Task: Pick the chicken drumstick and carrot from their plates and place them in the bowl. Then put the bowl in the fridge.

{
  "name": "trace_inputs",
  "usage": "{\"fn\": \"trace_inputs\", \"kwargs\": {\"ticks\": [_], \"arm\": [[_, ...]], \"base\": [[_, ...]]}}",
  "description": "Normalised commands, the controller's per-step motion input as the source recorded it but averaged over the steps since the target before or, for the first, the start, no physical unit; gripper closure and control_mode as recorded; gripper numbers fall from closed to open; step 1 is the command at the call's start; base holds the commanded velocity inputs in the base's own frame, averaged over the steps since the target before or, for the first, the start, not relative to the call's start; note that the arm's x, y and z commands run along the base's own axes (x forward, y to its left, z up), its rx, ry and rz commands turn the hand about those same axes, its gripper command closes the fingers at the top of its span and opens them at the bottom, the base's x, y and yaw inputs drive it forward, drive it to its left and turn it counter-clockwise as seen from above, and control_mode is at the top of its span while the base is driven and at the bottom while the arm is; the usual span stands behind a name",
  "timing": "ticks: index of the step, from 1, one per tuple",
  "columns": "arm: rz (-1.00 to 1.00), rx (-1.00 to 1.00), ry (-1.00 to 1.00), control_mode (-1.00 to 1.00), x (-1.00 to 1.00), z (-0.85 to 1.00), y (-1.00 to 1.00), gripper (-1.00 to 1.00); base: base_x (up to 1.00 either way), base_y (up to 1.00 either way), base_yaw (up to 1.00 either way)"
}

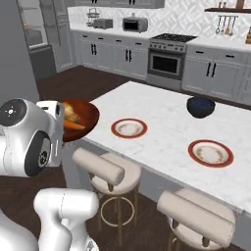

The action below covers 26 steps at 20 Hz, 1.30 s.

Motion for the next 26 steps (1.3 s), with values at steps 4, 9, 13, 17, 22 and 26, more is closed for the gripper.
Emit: {"fn": "trace_inputs", "kwargs": {"ticks": [4,9,13,17,22,26], "arm": [[0.0,0.0,0.0,1.0,0.0,0.0,0.0,1.0],[0.0,0.0,0.0,1.0,0.0,0.0,0.0,1.0],[0.0,0.0,0.0,1.0,0.0,0.0,0.0,1.0],[0.0,0.0,0.0,1.0,0.0,0.0,0.0,1.0],[0.0,0.0,0.0,1.0,0.0,0.0,0.0,1.0],[0.0,0.0,0.0,1.0,0.0,0.0,0.0,1.0]], "base": [[0.05,1.0,0.31],[0.13,1.0,0.3],[0.19,1.0,0.32],[0.49,1.0,0.2],[0.9,1.0,-0.04],[1.0,1.0,-0.23]]}}
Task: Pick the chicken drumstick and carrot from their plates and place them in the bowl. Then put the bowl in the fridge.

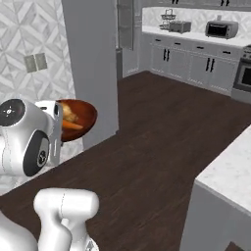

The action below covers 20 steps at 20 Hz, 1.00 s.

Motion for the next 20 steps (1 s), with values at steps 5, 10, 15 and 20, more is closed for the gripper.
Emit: {"fn": "trace_inputs", "kwargs": {"ticks": [5,10,15,20], "arm": [[0.0,0.0,0.0,1.0,0.0,0.0,0.0,1.0],[0.0,0.0,0.0,1.0,0.0,0.0,0.0,1.0],[0.0,0.0,0.0,1.0,0.0,0.0,0.0,1.0],[0.0,0.0,0.0,1.0,0.0,0.0,0.0,1.0]], "base": [[1.0,0.79,-0.44],[1.0,0.72,-0.53],[1.0,0.35,-0.48],[1.0,0.15,-0.42]]}}
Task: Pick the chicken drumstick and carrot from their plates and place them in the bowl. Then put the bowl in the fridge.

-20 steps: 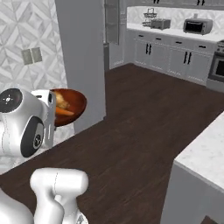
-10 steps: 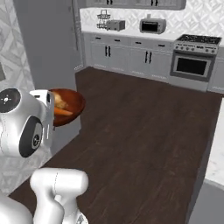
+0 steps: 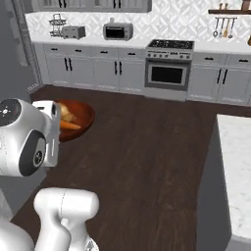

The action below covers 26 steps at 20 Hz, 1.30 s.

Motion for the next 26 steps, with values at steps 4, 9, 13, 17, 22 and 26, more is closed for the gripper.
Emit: {"fn": "trace_inputs", "kwargs": {"ticks": [4,9,13,17,22,26], "arm": [[0.0,0.0,0.0,1.0,0.0,0.0,0.0,1.0],[0.0,0.0,0.0,1.0,0.0,0.0,0.0,1.0],[0.0,0.0,0.0,1.0,0.0,0.0,0.0,1.0],[0.0,0.0,0.0,1.0,0.0,0.0,0.0,1.0],[0.0,0.0,0.0,1.0,0.0,0.0,0.0,1.0],[0.0,0.0,0.0,1.0,0.0,0.0,0.0,1.0]], "base": [[1.0,0.31,-0.31],[1.0,0.85,-0.29],[1.0,0.54,0.02],[1.0,-0.05,0.31],[1.0,-0.2,0.63],[1.0,-0.38,0.69]]}}
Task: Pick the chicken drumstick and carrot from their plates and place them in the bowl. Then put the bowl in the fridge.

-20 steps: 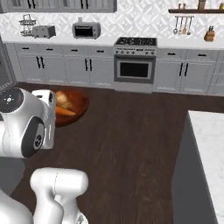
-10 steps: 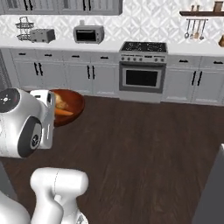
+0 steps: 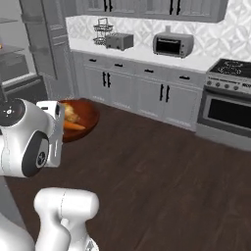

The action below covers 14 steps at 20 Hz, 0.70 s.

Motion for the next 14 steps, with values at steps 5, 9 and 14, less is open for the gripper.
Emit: {"fn": "trace_inputs", "kwargs": {"ticks": [5,9,14], "arm": [[0.0,0.0,0.0,1.0,0.0,0.0,0.0,1.0],[0.0,0.0,0.0,1.0,0.0,0.0,0.0,1.0],[0.0,0.0,0.0,1.0,0.0,0.0,0.0,1.0]], "base": [[1.0,-0.56,0.64],[1.0,-0.47,0.67],[1.0,-0.51,0.66]]}}
